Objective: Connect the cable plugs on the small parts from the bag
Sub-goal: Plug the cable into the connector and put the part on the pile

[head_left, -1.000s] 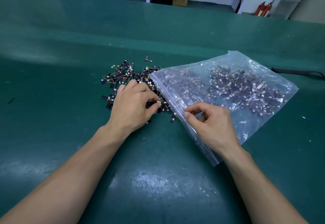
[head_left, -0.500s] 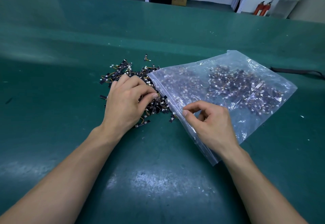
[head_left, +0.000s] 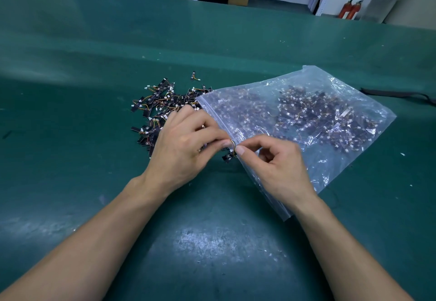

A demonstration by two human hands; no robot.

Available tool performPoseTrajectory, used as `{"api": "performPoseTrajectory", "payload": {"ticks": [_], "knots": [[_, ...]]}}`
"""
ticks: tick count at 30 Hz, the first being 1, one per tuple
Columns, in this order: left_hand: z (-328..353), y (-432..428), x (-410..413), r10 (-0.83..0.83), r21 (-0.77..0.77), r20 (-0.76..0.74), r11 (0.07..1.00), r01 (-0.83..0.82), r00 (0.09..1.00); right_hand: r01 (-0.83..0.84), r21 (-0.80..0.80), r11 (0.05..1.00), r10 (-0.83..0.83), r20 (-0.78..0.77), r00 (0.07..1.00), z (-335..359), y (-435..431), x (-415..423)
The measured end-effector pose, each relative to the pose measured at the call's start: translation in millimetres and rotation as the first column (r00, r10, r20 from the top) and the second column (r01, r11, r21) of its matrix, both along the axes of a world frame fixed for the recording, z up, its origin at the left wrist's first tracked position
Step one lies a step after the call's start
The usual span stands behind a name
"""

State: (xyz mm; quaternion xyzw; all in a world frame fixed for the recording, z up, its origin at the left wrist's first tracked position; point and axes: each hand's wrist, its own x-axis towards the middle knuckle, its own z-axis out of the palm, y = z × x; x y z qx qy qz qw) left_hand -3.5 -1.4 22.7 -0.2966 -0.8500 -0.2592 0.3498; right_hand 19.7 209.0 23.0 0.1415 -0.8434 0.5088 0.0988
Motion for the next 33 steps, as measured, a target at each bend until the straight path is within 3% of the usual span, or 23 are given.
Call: {"api": "performPoseTrajectory", "payload": {"ticks": [8, 13, 18, 22, 26, 33], "knots": [[-2.8, 0.4, 0.8, 0.043, 0.12, 0.108, 0.991, -0.056, 0.993, -0.004, -0.216, 0.976, 0.035, 0.139, 0.99, 5.3, -1.4, -1.6], [-1.5, 7.6, 4.7, -0.066, 0.274, 0.322, 0.961, -0.026, 0.944, -0.009, -0.196, 0.98, 0.044, 0.173, 0.984, 5.9, -5.1, -0.8], [-2.8, 7.4, 4.7, -0.144, 0.353, 0.457, 0.935, -0.03, 0.878, 0.074, -0.283, 0.956, -0.025, 0.172, 0.985, 6.3, -2.7, -2.6], [-4.8, 12.8, 7.7, -0.246, 0.334, 0.455, 0.938, 0.092, 0.856, 0.057, -0.322, 0.945, -0.007, 0.154, 0.988, 5.5, -3.8, -2.9], [-6.5, 14.0, 7.1, -0.284, 0.374, 0.442, 0.921, 0.113, 0.851, -0.003, -0.35, 0.937, 0.061, 0.155, 0.986, 5.1, -2.6, -2.1], [-4.8, 13.4, 9.0, -0.321, 0.393, 0.439, 0.909, 0.142, 0.839, -0.085, -0.257, 0.963, 0.116, 0.108, 0.987, 4.1, -3.1, -1.0]]}}
